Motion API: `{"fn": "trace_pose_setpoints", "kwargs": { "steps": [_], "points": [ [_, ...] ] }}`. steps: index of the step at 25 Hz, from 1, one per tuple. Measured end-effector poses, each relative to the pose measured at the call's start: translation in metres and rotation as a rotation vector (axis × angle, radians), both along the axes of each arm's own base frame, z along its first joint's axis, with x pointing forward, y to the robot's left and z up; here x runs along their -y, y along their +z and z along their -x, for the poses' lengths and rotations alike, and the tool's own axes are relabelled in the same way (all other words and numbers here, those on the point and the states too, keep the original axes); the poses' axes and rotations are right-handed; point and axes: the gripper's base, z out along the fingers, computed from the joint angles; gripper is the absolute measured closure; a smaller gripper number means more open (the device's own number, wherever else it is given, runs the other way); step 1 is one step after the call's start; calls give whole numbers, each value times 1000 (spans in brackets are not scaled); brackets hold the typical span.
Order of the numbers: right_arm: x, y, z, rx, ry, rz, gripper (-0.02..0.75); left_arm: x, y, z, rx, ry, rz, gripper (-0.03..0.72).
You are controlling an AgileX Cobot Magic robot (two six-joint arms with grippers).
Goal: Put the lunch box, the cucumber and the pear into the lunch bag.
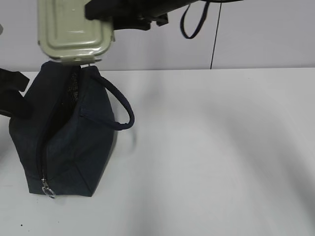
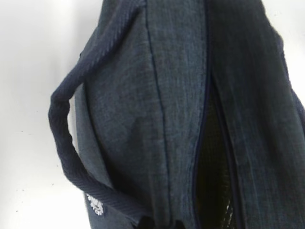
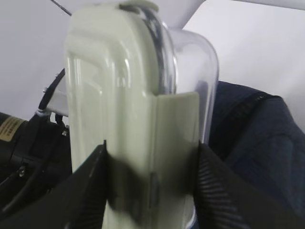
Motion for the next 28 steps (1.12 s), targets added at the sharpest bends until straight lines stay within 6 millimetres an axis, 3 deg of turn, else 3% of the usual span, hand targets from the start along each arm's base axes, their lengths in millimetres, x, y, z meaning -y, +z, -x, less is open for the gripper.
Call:
{"fn": "trace_pose_setpoints", "kwargs": {
  "steps": [7, 12, 17, 24, 28],
  "points": [
    [-39, -38, -10, 4, -22, -34, 363, 0, 0, 0, 0, 0, 0, 676],
    [-50, -68, -18, -47, -25, -57, 363, 0, 0, 0, 0, 0, 0, 676],
    [-51, -92, -20, -70, 13, 41, 364, 0, 0, 0, 0, -2, -6, 676],
    [-40, -104, -10, -123, 78, 322, 365, 0, -2, 0, -6, -4, -8, 676],
    [-35, -125, -7, -147, 113, 468, 366, 0, 1, -1, 8, 7, 7, 676]
  ]
}}
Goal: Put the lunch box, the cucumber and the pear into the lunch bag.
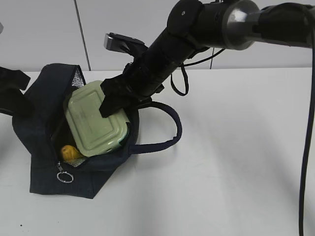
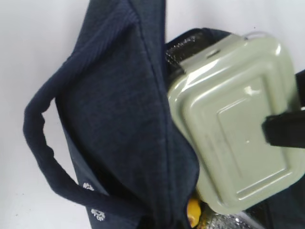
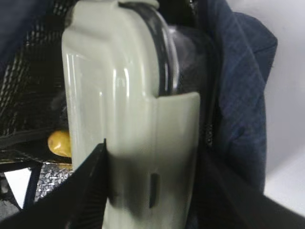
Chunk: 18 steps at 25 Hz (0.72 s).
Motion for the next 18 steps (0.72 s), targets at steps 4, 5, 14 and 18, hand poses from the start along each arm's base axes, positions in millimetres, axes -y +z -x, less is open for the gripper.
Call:
{"fn": "trace_pose_setpoints", "kwargs": {
  "steps": [4, 5, 14, 18],
  "points": [
    [2, -1, 0, -6, -13, 21, 366, 0, 0, 0, 1, 0, 0, 676],
    [0, -1, 0, -6, -6, 11, 366, 0, 0, 0, 1, 0, 0, 676],
    [-50, 8, 26, 55, 80, -124, 349, -1, 0, 0, -3, -3, -11, 676],
    [-55, 9, 29, 92, 112, -134, 262, -3, -1, 0, -6, -1, -17, 676]
  ]
}}
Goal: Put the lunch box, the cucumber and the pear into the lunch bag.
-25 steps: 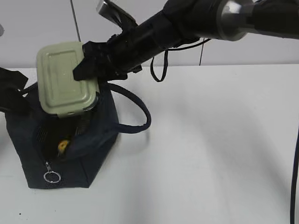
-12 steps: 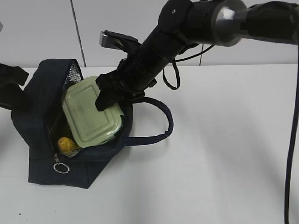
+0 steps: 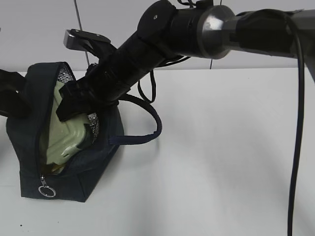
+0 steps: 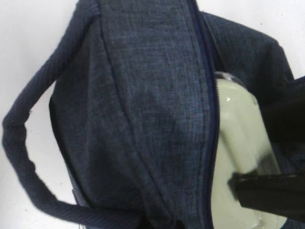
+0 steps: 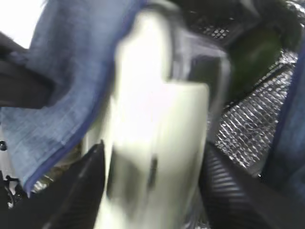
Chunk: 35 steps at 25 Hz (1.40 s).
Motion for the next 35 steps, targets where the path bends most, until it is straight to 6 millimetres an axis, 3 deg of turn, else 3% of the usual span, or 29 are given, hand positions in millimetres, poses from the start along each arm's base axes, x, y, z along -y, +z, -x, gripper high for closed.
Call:
{"fn": "trace_pose_setpoints", "kwargs": {
  "steps": [5, 11, 14, 17, 19, 24, 26, 29, 30, 32, 35],
  "points": [
    [5, 10, 1, 32, 29, 5, 193, 1, 0, 0, -4, 0, 9, 676],
    [23, 63, -2, 177, -3, 82, 191, 1, 0, 0, 0, 4, 15, 676],
    [33, 79, -1, 208, -57, 147, 191, 1, 0, 0, 0, 4, 15, 676],
    [39, 77, -2, 188, -87, 199, 196, 1, 0, 0, 0, 4, 15, 676],
    [38, 66, -4, 147, -82, 227, 206, 1, 0, 0, 0, 4, 15, 676],
    [30, 15, -12, 14, -57, 289, 225, 1, 0, 0, 0, 4, 15, 676],
    [27, 4, -12, -13, -46, 301, 289, 1, 0, 0, 0, 4, 15, 676],
    [25, 2, -11, -9, -36, 314, 603, 1, 0, 0, 0, 4, 15, 676],
    [26, 6, -10, -1, -38, 314, 658, 2, 0, 0, 1, 2, 15, 676],
    [32, 19, -11, 27, -58, 304, 715, 5, 0, 1, 1, -11, 12, 676],
    [48, 51, -10, 65, -107, 276, 729, 14, 0, 2, 1, -45, 6, 676]
  ]
}}
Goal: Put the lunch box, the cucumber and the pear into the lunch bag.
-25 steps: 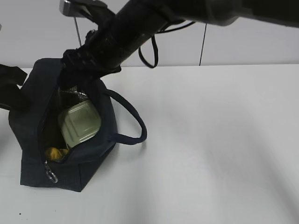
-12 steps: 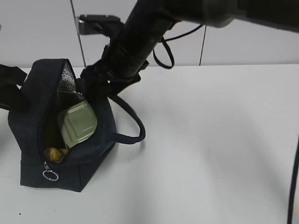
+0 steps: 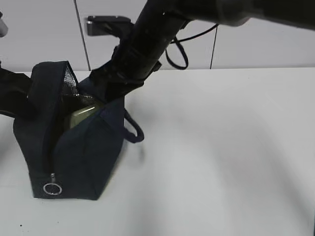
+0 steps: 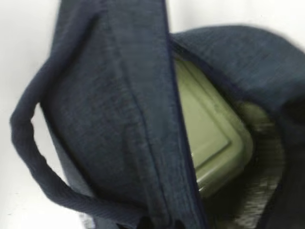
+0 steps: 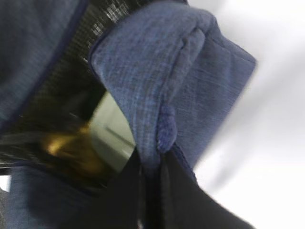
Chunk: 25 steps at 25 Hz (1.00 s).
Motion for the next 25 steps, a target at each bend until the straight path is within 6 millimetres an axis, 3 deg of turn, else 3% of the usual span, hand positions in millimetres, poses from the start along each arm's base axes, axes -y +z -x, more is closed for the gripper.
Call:
{"fn": "trace_pose_setpoints", "kwargs": {
  "steps": [4, 6, 9, 16, 21, 25],
  "points": [
    [27, 36, 5, 22, -31, -9, 730, 20, 8, 0, 29, -68, 6, 676],
    [39, 42, 4, 17, -48, 10, 730, 32, 16, -6, 60, -103, 15, 676],
    [49, 40, 2, -18, -50, 37, 731, 53, 25, -15, 70, -159, 26, 676],
    [64, 48, 3, 5, -86, 113, 731, 98, 22, -33, 41, -278, 28, 676],
    [83, 34, -3, -20, -153, 189, 731, 102, 22, -38, 54, -282, 21, 676],
    [81, 24, 0, -75, -147, 172, 731, 103, 12, -41, 17, -287, 12, 676]
  ]
}}
